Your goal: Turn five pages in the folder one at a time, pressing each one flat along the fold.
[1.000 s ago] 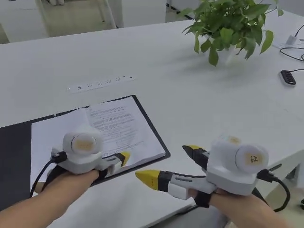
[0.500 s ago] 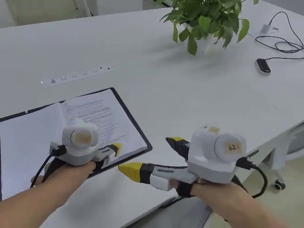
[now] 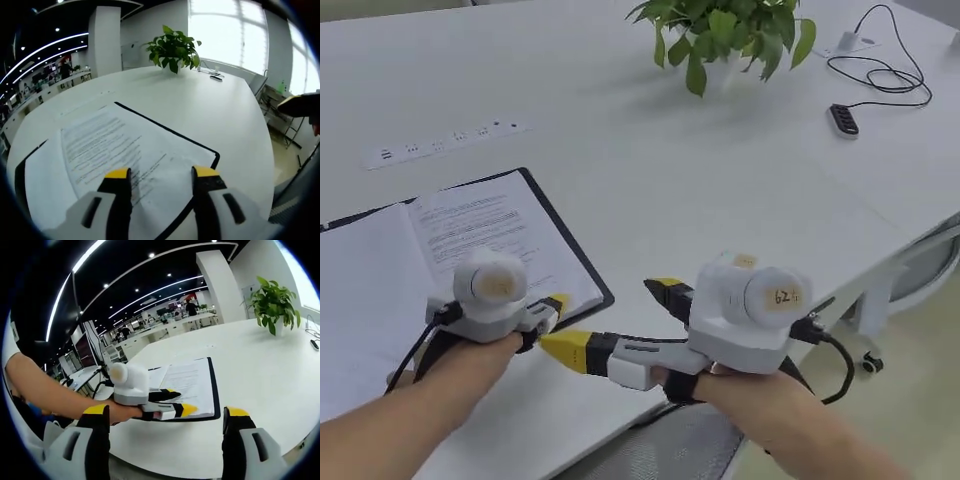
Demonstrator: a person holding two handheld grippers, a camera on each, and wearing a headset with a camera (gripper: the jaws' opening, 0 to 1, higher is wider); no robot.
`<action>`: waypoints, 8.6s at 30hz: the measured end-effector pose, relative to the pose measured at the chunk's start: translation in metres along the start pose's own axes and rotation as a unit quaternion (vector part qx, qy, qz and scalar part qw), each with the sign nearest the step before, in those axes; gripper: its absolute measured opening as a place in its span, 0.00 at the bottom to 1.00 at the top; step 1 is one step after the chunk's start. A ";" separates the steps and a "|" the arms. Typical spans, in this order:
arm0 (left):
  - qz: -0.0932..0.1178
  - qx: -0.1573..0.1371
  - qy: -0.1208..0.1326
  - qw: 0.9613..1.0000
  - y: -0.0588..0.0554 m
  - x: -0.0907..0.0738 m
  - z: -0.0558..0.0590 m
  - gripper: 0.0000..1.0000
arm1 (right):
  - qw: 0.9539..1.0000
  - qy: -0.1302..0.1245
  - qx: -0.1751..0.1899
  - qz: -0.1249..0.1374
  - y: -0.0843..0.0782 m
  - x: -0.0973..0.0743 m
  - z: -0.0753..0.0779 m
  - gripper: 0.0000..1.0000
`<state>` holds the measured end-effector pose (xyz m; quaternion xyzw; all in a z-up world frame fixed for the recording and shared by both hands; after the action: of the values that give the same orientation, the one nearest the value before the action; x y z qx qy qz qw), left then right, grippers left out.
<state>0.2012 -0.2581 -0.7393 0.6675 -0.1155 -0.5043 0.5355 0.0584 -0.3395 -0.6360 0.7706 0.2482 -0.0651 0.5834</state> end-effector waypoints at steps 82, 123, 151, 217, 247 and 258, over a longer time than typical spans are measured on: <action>0.125 -0.110 0.042 0.985 -0.019 -0.006 -0.024 0.01 | 0.978 0.032 0.173 -0.112 -0.030 0.104 0.000 0.57; 0.118 -0.121 0.042 0.985 -0.017 -0.003 -0.028 0.03 | 0.971 -0.061 0.213 -0.090 -0.040 0.131 0.046 0.00; 0.106 -0.116 0.084 0.984 -0.011 -0.107 -0.059 0.27 | 0.981 0.007 0.193 -0.024 0.009 0.110 -0.002 0.00; 0.143 -0.166 0.220 0.951 -0.080 -0.273 -0.131 0.26 | 0.972 0.111 -0.040 -0.205 -0.079 0.214 -0.172 0.00; 0.108 -0.153 0.192 0.963 -0.084 -0.238 -0.128 0.25 | 0.967 0.153 -0.035 -0.203 -0.083 0.203 -0.173 0.09; 0.083 -0.143 0.163 0.973 -0.086 -0.207 -0.121 0.24 | 0.975 0.132 -0.013 -0.180 -0.068 0.195 -0.144 0.08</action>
<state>0.1681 -0.0080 -0.7067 0.6454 -0.0088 -0.3535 0.6771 0.1690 -0.1323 -0.7266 0.7071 0.4588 -0.0634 0.5343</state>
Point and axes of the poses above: the centre of the closed fingertips' face, and the gripper's own axes: x roughly forward along the fingers, z roughly to its right, y roughly out of its top, the point moved 7 cm from there along -x, roughly backward along the fingers, and after that the axes turned 5 degrees about -y, right-handed, at the moved point
